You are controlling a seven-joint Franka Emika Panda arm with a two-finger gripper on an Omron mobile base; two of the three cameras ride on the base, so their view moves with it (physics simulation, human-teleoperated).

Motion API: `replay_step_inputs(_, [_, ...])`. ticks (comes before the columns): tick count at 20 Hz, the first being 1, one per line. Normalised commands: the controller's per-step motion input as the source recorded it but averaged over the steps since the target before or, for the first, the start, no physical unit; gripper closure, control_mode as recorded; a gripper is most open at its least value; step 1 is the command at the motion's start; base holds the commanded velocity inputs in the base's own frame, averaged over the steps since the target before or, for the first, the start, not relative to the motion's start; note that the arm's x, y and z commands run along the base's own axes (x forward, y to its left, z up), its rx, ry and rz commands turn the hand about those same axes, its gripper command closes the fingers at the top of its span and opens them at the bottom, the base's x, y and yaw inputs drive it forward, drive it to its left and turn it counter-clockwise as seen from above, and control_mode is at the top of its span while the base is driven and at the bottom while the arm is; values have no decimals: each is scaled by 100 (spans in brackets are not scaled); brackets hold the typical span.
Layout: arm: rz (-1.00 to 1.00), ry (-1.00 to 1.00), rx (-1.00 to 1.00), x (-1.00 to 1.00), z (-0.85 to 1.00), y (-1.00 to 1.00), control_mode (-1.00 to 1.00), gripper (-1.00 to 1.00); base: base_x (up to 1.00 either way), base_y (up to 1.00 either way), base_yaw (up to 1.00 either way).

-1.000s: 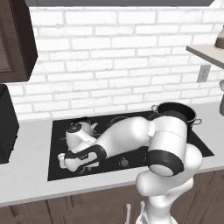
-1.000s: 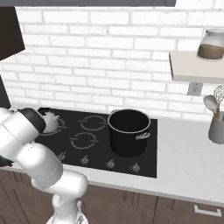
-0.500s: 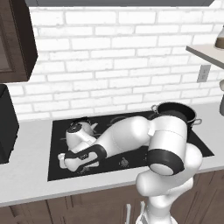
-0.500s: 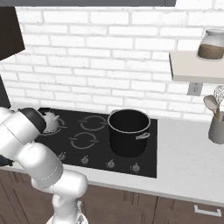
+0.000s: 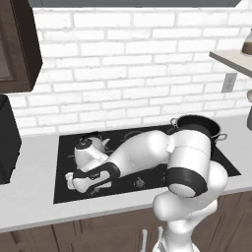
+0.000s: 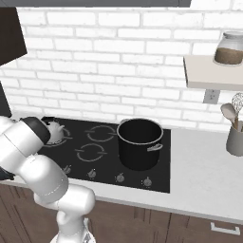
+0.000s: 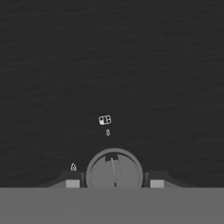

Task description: Pick the kettle from the counter and place it on a stove burner. Then turn the burner on.

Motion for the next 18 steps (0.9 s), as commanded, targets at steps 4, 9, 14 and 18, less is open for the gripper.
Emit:
replay_step_inputs(4, [3, 0, 0, 0, 0, -4, -100, 100, 0, 0, 0])
replay_step_inputs(9, [26, 0, 2, 0, -5, 0, -100, 100, 0, 0, 0])
replay_step_inputs(14, [34, 0, 2, 0, -9, -1, -100, 100, 0, 0, 0])
replay_step_inputs(18, [37, 0, 1, -2, -4, -1, -100, 100, 0, 0, 0])
